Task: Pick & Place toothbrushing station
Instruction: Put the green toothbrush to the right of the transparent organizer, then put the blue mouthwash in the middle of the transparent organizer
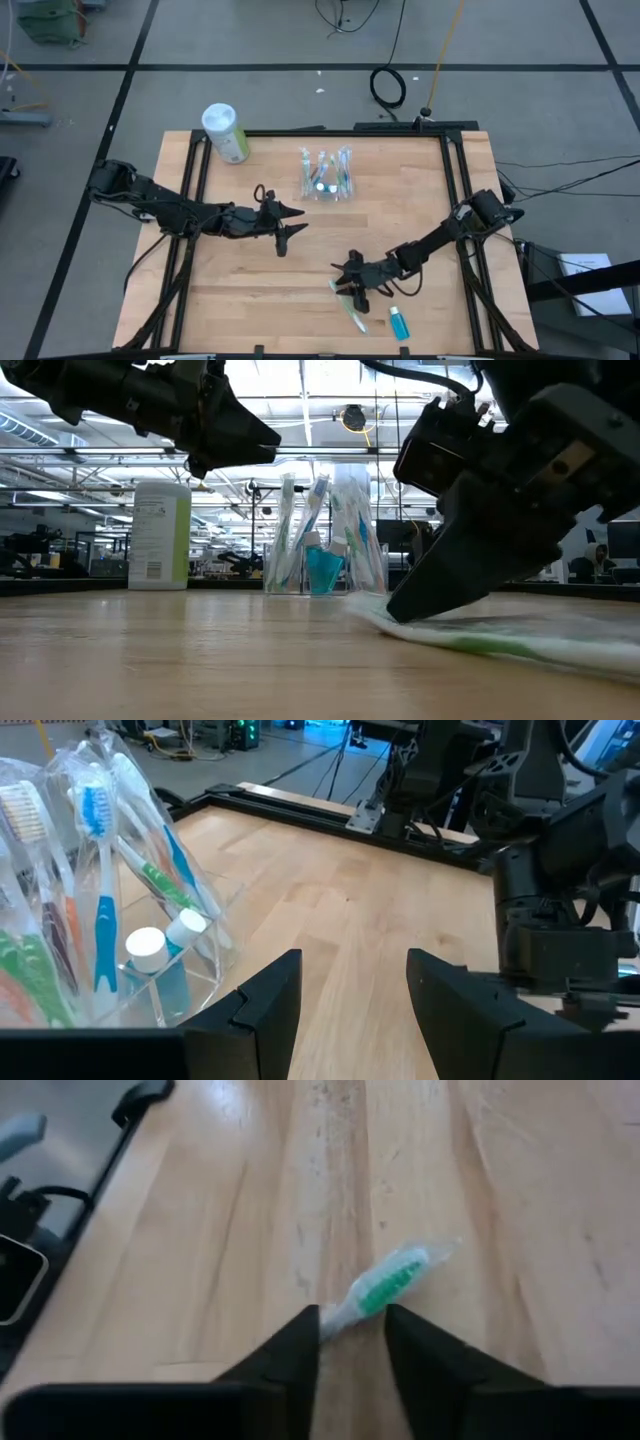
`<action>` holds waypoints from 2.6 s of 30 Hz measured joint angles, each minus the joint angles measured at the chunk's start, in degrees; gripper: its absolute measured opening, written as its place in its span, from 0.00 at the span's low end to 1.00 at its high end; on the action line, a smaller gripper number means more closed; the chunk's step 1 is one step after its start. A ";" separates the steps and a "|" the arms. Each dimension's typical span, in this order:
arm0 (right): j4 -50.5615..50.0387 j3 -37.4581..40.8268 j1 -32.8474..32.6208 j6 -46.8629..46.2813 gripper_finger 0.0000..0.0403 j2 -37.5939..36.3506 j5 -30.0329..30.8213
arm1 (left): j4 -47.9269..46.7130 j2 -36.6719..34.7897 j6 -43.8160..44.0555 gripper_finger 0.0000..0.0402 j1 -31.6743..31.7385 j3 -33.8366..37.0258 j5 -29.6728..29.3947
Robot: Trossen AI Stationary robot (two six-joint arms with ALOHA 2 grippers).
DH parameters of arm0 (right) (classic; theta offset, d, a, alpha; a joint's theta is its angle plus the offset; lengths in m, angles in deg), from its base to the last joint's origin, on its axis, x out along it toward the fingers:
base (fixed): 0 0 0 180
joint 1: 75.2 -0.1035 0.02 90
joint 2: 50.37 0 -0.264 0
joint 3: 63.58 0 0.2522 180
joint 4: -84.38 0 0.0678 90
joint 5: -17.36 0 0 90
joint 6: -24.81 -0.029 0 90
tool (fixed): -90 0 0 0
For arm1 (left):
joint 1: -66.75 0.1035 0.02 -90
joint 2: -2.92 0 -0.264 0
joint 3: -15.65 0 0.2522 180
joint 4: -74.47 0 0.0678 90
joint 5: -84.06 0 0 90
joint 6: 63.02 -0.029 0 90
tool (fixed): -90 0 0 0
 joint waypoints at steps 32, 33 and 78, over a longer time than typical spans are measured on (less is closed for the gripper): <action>16.23 0.16 22.76 58.38 0.00 -24.40 40.19 | -2.21 0.00 -2.67 0.46 0.10 0.00 -0.19; 16.05 0.17 24.27 56.54 0.00 -23.88 39.41 | -2.19 0.00 -2.64 0.46 0.15 0.00 -0.20; 9.40 15.61 19.56 37.41 0.46 -22.64 37.87 | -1.69 0.00 0.85 0.46 -0.58 0.00 -0.20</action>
